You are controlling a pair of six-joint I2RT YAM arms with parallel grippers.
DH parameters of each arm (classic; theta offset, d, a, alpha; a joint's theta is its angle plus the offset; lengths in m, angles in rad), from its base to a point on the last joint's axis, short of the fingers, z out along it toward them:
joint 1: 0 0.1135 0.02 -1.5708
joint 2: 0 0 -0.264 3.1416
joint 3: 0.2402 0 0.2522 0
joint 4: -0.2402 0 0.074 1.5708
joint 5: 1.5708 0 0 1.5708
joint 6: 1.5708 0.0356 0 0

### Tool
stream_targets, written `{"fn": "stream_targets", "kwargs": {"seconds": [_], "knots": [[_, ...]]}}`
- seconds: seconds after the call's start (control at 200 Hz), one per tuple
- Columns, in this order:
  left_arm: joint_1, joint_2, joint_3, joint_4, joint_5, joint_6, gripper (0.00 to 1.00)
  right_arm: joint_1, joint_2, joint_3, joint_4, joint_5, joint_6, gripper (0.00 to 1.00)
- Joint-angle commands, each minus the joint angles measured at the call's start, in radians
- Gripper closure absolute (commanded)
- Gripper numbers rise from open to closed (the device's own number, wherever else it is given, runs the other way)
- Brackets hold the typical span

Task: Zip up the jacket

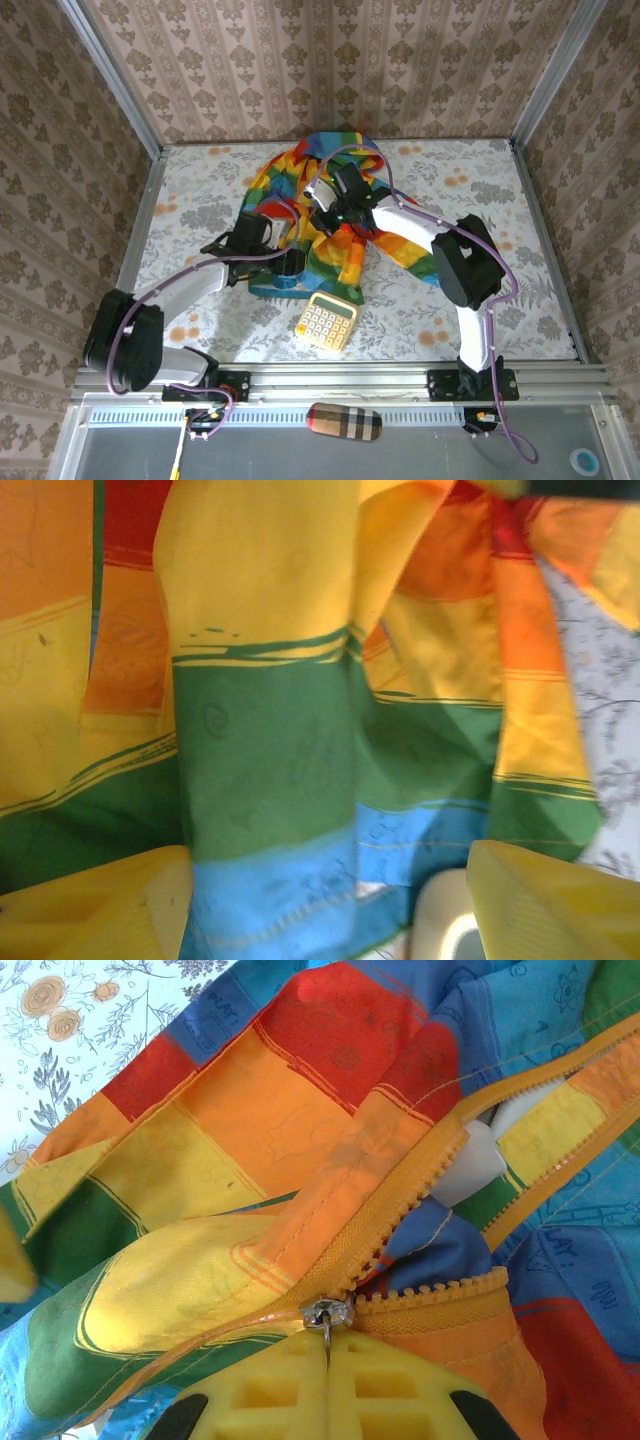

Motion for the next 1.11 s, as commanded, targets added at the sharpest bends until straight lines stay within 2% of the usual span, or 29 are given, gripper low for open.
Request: {"fn": "stream_targets", "kwargs": {"seconds": [0.0,0.15,0.22,0.325,0.405,0.45,0.71,0.875,1.1], "knots": [[-0.015,0.047,-0.043,0.124,-0.075,0.027,0.26,0.009,-0.048,-0.021,0.009,-0.035,0.017,1.0],[-0.036,0.13,-0.049,0.187,-0.108,0.032,0.25,0.01,-0.06,-0.036,0.018,-0.039,0.029,1.0],[-0.044,0.151,-0.04,0.184,-0.108,0.035,0.32,0.012,-0.066,-0.043,0.02,-0.038,0.033,1.0],[-0.05,0.129,-0.035,0.146,-0.095,0.024,0.61,0.012,-0.077,-0.053,0.019,-0.018,0.034,1.0],[-0.055,0.067,-0.045,0.104,-0.092,0.015,0.9,0.011,-0.076,-0.047,0.005,0.031,0.034,1.0],[-0.057,0.024,-0.049,0.07,-0.081,0.013,1.0,0.009,-0.075,-0.044,0.002,0.047,0.032,1.0],[-0.057,-0.202,-0.076,-0.161,0.04,-0.051,1.0,0.0,-0.023,0.019,-0.014,0.096,0.03,1.0],[-0.06,-0.282,-0.116,-0.224,0.113,-0.142,1.0,-0.003,0.035,0.087,-0.024,0.1,0.047,1.0],[-0.063,-0.395,-0.135,-0.324,0.119,-0.188,1.0,-0.005,0.119,0.173,-0.04,0.113,0.06,1.0]]}}
